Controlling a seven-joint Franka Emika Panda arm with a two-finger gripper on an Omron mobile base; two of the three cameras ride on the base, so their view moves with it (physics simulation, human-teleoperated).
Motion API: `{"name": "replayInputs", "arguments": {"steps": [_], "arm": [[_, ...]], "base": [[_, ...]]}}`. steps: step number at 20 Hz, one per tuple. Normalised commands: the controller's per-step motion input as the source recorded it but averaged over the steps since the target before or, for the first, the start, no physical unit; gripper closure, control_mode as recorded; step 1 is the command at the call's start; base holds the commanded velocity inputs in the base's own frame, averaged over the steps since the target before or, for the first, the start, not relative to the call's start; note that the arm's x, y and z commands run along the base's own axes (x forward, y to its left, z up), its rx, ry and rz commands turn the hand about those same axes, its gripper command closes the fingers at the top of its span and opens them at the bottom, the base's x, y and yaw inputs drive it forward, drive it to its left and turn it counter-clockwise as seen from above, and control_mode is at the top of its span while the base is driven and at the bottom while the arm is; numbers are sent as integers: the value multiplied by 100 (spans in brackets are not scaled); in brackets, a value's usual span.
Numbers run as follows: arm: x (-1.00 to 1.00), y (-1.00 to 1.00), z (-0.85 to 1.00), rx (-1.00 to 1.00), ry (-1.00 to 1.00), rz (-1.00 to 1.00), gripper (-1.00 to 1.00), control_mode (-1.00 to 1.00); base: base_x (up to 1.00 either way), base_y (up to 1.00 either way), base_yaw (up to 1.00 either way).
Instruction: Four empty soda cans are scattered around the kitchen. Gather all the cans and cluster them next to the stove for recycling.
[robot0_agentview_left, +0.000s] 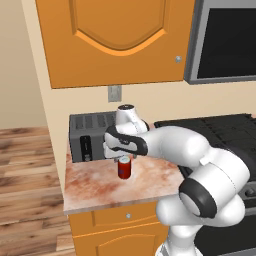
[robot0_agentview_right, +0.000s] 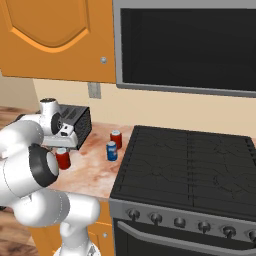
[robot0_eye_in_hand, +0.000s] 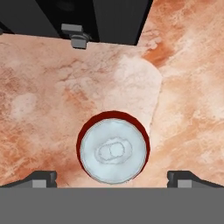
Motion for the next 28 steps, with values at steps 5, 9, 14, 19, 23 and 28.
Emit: {"name": "replayInputs", "arguments": {"steps": [5, 9, 14, 19, 23, 28], "arm": [[0, 0, -5, 0, 0, 0, -100, -100], [0, 0, -5, 0, 0, 0, -100, -100], [0, 0, -11, 0, 0, 0, -100, -100], [0, 0, -13, 0, 0, 0, -100, -100], [3, 0, -7, 0, 0, 0, -100, -100], [6, 0, -3, 0, 0, 0, -100, -100]], "base": [[0, 0, 0], [0, 0, 0], [0, 0, 0], [0, 0, 0], [0, 0, 0], [0, 0, 0]]}}
